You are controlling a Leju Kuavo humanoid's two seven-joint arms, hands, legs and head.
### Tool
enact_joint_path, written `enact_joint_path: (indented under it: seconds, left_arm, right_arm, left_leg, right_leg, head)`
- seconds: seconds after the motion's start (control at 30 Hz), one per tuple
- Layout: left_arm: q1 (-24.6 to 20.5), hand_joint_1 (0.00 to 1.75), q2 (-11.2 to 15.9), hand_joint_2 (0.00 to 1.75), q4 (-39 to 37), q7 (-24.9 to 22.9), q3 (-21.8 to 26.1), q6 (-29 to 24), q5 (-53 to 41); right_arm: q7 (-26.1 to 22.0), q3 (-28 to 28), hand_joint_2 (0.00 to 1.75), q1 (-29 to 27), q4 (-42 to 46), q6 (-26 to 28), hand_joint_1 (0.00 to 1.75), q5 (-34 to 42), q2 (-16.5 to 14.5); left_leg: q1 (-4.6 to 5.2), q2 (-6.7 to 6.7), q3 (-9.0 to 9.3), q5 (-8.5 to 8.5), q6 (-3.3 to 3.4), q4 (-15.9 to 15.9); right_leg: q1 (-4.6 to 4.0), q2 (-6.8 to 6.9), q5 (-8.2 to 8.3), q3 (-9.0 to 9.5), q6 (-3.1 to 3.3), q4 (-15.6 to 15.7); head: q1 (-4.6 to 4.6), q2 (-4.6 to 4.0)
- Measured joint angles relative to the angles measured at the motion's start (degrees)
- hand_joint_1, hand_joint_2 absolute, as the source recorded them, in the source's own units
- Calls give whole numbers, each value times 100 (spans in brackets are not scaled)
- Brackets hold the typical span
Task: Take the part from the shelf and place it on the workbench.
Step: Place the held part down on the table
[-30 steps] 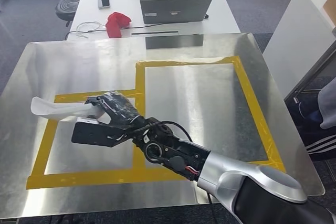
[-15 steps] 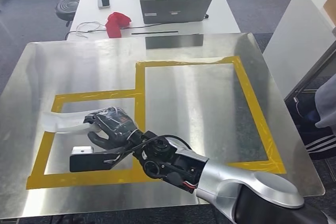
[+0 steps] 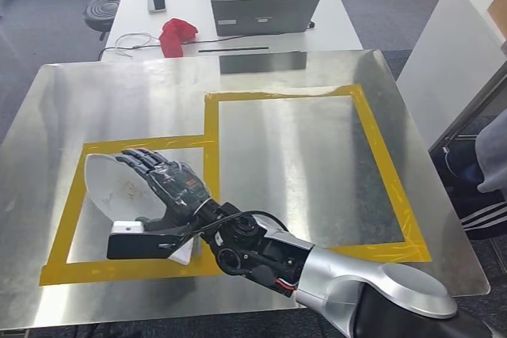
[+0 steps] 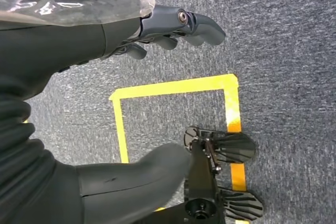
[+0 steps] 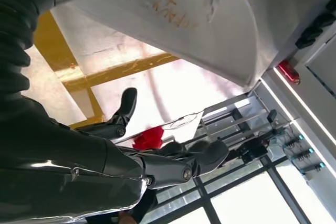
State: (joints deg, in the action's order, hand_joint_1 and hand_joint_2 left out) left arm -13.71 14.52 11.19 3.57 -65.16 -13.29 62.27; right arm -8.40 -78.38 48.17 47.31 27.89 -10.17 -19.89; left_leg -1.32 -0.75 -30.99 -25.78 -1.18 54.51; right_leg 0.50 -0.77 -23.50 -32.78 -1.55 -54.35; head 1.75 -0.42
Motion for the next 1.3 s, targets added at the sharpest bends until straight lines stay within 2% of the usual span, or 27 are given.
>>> enact_joint_path:
  seconds: [0.73,0.83,1.03,1.3]
  left_arm:
    - [13,0,2,0,0,-1,0,26,0]
    - [16,0,3,0,0,-1,0,26,0]
    - [50,0,3,0,0,4,0,26,17]
    - [73,0,5,0,0,9,0,26,22]
  right_arm:
    - [-41,5,175,-18,-54,46,0,79,0]
    - [-362,69,175,-18,-58,-71,0,574,0]
    - [-1526,512,175,-4,-56,-882,0,2522,0]
    - [-1699,1005,175,16,-56,-1073,0,2781,0]
  left_leg:
    - [0,0,0,0,0,0]
    - [0,0,0,0,0,0]
    - [0,0,1,0,0,0]
    - [0,0,1,0,0,0]
  right_leg:
    - [0,0,0,0,0,0]
    - [0,0,0,0,0,0]
    - [0,0,0,0,0,0]
    - [0,0,0,0,0,0]
  head:
    - [0,0]
    - [0,0]
    - [0,0]
    - [0,0]
